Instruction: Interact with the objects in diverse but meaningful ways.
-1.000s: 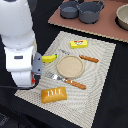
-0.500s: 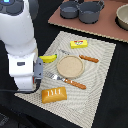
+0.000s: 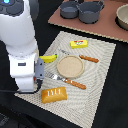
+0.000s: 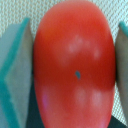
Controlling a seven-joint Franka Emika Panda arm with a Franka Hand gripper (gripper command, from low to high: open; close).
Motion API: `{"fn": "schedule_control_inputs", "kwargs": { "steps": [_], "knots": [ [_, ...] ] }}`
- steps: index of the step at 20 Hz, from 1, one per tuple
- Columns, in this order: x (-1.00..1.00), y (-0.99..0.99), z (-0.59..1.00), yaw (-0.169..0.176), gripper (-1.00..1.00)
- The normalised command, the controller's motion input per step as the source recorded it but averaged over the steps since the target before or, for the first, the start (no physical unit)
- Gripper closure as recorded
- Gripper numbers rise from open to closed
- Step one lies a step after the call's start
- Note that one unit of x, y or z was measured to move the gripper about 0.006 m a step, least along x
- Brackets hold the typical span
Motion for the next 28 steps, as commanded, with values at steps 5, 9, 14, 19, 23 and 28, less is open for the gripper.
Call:
{"fn": "schedule_control_inputs", "kwargs": {
  "steps": [5, 9, 14, 19, 23, 28],
  "knots": [
    [0.27, 0.00, 0.01, 0.000, 1.00],
    [0.18, 0.13, 0.76, 0.000, 1.00],
    [0.12, 0.55, 1.00, 0.000, 1.00],
    [0.13, 0.71, 1.00, 0.006, 1.00],
    [0.04, 0.82, 0.99, 0.023, 1.00],
    [-0.09, 0.90, 0.60, 0.042, 1.00]
  ]
}}
